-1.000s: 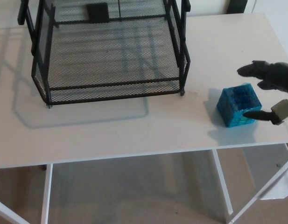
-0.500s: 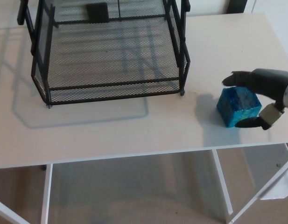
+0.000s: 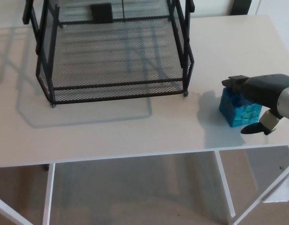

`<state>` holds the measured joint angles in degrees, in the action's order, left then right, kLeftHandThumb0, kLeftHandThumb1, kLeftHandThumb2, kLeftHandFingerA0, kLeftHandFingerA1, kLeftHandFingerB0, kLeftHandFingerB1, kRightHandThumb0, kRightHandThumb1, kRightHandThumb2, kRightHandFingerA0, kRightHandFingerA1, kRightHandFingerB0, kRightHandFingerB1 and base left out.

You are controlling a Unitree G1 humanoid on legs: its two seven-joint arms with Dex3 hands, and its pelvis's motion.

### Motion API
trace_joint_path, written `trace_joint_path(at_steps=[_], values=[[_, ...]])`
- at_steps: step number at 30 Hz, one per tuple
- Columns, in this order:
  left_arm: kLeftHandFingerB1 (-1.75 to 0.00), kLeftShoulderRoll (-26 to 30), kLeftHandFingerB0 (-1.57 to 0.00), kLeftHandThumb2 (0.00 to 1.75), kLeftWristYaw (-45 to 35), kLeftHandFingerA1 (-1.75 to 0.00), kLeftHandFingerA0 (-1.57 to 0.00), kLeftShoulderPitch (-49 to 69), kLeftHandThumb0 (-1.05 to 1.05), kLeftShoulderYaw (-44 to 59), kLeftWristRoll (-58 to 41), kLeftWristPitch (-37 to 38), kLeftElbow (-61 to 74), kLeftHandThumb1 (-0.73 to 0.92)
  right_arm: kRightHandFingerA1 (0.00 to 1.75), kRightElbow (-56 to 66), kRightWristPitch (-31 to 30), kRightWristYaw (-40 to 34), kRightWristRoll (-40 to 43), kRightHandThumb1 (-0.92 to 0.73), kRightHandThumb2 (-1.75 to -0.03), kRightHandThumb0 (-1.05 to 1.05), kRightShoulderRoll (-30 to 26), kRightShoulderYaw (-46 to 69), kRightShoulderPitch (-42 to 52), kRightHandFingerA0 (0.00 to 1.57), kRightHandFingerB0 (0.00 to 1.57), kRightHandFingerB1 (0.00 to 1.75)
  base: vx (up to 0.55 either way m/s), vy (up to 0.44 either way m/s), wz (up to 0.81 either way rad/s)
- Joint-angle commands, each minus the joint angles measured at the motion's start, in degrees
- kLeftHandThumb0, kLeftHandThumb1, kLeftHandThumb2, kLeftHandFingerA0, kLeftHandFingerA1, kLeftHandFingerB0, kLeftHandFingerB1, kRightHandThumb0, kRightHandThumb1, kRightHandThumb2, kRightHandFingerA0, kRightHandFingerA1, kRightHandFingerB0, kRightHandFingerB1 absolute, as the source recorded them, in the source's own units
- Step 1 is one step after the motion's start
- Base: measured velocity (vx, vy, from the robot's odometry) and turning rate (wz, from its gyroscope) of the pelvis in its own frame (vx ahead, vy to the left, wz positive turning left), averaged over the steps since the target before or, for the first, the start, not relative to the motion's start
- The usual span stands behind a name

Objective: The robot walks towards a desk on which a file tray is kept in the middle and a cube is kept to its right. The robot lifts the cube using its right hand and places it on the file tray.

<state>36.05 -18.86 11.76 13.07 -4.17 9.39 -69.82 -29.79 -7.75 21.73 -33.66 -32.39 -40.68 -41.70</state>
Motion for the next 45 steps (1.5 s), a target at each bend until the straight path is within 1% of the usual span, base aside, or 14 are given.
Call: trace_joint_path(at_steps=[1, 2, 7, 9, 10, 12, 13, 17, 22, 25, 28, 34, 41, 45], values=[[-0.89, 1.6, -0.15, 0.71, 1.0, -1.04, -0.41, -0.2, -1.03, -1.4, 2.2, 0.6, -0.3, 0.78, 0.81, -4.1, -1.0, -0.1, -9.6, -0.38, -0.92, -0.25, -2.4, -4.3, 3.2, 0.55, 0.04, 0.47, 0.0, 0.0, 0.0], [-0.96, 1.6, -0.14, 0.72, 0.9, -1.08, -0.39, -0.3, -1.04, -1.6, 2.3, 0.6, -0.2, 0.77, 0.97, -4.2, 0.2, -2.0, -10.9, -0.55, -0.61, -0.25, -2.8, -5.0, 3.4, 0.58, 0.17, 0.34, 0.0, 0.0, 0.0], [-0.89, 1.5, -0.18, 0.71, 1.0, -1.05, -0.36, -0.7, -1.0, -2.8, 3.1, 0.4, -0.5, 0.78, 1.5, -4.6, 3.1, -7.9, -13.3, -0.63, -0.63, -0.27, -2.3, -6.7, 4.0, 0.76, 0.41, 0.36, 0.0, 0.0, 0.0], [-0.86, 1.3, -0.22, 0.78, 1.2, -0.96, -0.37, -0.6, -1.01, -3.0, 3.1, 0.8, -0.7, 0.76, 1.57, -4.1, 4.7, -15.8, -13.7, -0.71, -0.66, -0.27, -1.4, -5.8, 6.2, 0.81, 0.62, 0.42, 0.0, 0.0, 0.0], [-0.73, 1.2, -0.16, 1.15, 1.2, -0.91, -0.5, -0.6, -0.97, -3.0, 3.1, 0.8, -0.7, 0.57, 1.61, -4.1, 5.5, -18.4, -13.2, -0.73, -0.65, -0.27, -1.0, -5.1, 7.0, 0.82, 0.67, 0.45, 0.0, 0.0, 0.0], [-0.73, 1.1, -0.16, 1.15, 1.2, -0.91, -0.5, -0.7, -0.97, -3.1, 3.0, 0.9, -0.6, 0.57, 1.61, -4.2, 6.1, -20.0, -13.3, -0.73, -0.65, -0.27, -0.9, -4.7, 7.4, 0.82, 0.67, 0.45, 0.0, 0.0, 0.0], [-0.86, 1.0, -0.19, 0.74, 1.7, -1.01, -0.44, -0.7, -0.98, -2.9, 2.9, 0.5, -0.7, 0.75, 1.62, -5.2, 6.9, -24.3, -13.4, -0.7, -0.65, -0.3, 0.4, -4.5, 8.5, 0.84, 0.73, 0.5, 0.0, 0.0, 0.0], [-0.73, 0.7, -0.17, 1.15, 2.2, -0.93, -0.54, -0.8, -0.91, -2.4, 2.4, 0.7, -0.4, 0.57, 1.63, -5.8, 10.0, -29.8, -13.2, -0.6, -0.58, -0.35, 1.4, -3.9, 10.1, 0.88, 0.92, 0.58, 0.0, 0.0, 0.0], [-0.95, 0.6, -0.17, 0.78, 1.9, -1.1, -0.4, -0.8, -0.93, -2.0, 1.9, 0.8, -0.3, 0.73, 1.68, -7.3, 12.2, -35.0, -13.1, -0.58, -0.62, -0.39, 2.2, -3.0, 11.4, 0.87, 0.9, 0.61, 0.0, 0.0, 0.0], [-0.96, 0.4, -0.21, 0.76, 3.0, -1.14, -0.44, -0.7, -0.95, -1.8, 1.9, 0.7, -0.3, 0.7, 1.75, -8.9, 14.3, -38.9, -13.1, -0.64, -0.74, -0.23, 2.4, -2.7, 11.9, 0.88, 0.77, 1.29, 0.0, 0.0, 0.0], [-0.78, 0.3, -0.27, 1.03, 4.1, -0.92, -0.47, -1.0, -0.95, -1.9, 2.2, 0.6, -0.8, 0.55, 1.75, -9.4, 16.4, -41.4, -12.1, -0.66, -0.65, -0.26, 2.1, -1.6, 12.6, 0.86, 0.75, 1.32, 0.0, 0.0, 0.0], [-0.94, 0.7, -0.24, 0.75, 4.0, -1.12, -0.41, -0.8, -0.93, -1.2, 1.5, 0.9, -0.5, 0.72, 1.67, -6.3, 19.0, -40.6, -9.1, -0.67, -0.62, -0.32, 0.3, 2.8, 13.0, 0.81, 0.82, 0.84, 0.0, 0.0, 0.0], [-0.79, 0.9, -0.26, 1.0, 3.9, -0.94, -0.48, -0.9, -0.99, -1.0, 1.7, 1.0, -1.2, 0.52, 1.6, -2.7, 20.8, -38.8, -8.5, -0.67, -0.67, -0.25, -2.5, 7.9, 10.5, 0.87, 0.83, 0.93, 0.0, 0.0, 0.0], [-0.98, 1.1, -0.25, 0.71, 3.8, -1.15, -0.46, -1.2, -1.01, -0.7, 1.6, 0.6, -0.5, 0.71, 1.56, 4.1, 21.2, -34.4, -6.4, -0.68, -0.67, -0.26, -5.9, 15.4, 6.0, 0.88, 0.85, 0.77, 0.0, 0.0, 0.0]])
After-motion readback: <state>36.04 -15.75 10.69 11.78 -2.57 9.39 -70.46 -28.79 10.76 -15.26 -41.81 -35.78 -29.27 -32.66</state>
